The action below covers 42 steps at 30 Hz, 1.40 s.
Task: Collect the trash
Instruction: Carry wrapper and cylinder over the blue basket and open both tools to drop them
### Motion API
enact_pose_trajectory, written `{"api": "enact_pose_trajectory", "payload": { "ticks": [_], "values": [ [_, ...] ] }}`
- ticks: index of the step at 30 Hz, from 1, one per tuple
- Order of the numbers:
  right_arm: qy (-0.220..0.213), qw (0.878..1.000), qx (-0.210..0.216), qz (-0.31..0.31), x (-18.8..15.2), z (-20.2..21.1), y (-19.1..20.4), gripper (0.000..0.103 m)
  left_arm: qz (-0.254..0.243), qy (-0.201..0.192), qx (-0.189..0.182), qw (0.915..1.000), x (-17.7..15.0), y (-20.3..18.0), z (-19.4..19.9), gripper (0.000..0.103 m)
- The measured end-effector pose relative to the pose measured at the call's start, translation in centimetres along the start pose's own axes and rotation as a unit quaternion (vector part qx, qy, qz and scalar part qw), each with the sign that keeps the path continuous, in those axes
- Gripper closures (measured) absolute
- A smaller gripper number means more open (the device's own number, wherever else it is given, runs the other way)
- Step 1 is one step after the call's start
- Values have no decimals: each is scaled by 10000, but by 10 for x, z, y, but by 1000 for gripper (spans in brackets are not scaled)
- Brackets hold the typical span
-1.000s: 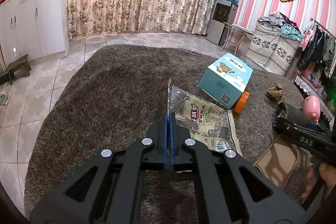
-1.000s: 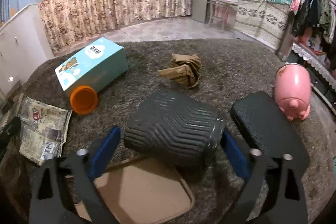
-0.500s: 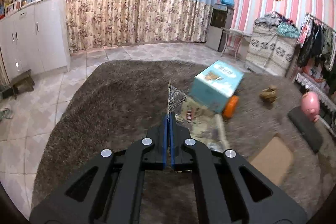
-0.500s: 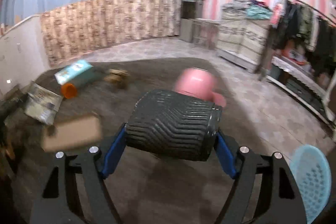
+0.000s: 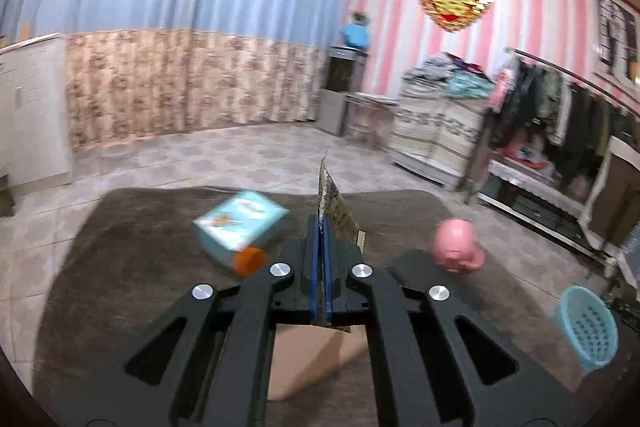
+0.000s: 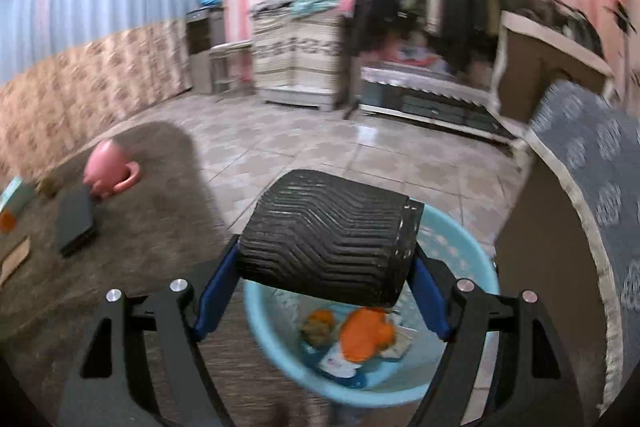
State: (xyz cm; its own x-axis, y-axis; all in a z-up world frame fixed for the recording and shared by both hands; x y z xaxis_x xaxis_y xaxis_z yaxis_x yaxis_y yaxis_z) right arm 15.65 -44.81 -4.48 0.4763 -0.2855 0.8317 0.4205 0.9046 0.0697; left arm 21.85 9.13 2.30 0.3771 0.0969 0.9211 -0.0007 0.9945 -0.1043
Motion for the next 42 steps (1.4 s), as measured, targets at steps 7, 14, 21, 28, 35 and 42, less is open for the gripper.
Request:
{"api": "enact_pose_trajectory", "payload": {
  "ticks": [7, 14, 21, 28, 35, 42],
  "values": [
    [-43, 9995, -235, -211, 10, -13, -40, 26, -549, 314, -826, 9946, -21, -125, -11, 102],
    [71, 9974, -500, -518, 13, -25, -80, 26, -980, 470, -1801, 9776, -46, -252, -15, 102],
    [67, 9934, -601, -971, 8, -26, -116, 26, -1467, 696, -2474, 9552, -82, -351, -17, 102],
    [123, 9924, -530, -1102, 3, -32, -117, 26, -1480, 1116, -2864, 9400, -102, -400, -42, 102],
    [169, 9940, -492, -966, 2, -38, -106, 26, -1601, 1272, -2958, 9331, -113, -432, -53, 96],
    [275, 9935, -573, -944, -3, -41, -102, 26, -1766, 1316, -2695, 9375, -116, -434, -69, 35]
  ]
}}
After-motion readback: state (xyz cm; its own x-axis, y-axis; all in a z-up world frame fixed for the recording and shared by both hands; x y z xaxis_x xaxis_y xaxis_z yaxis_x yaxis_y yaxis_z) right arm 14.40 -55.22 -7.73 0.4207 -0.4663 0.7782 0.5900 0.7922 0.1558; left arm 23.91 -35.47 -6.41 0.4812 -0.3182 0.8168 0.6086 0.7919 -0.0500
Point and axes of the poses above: each gripper's, at about its wrist camera, not at the fingertips, and z roughly against the way its jaws point, y to its left, x to its top, the point moved 2 cm from there along -z, roughly the way its jaws point, and after that the axes turned 4 degrees about -z, right-handed, at the moved point
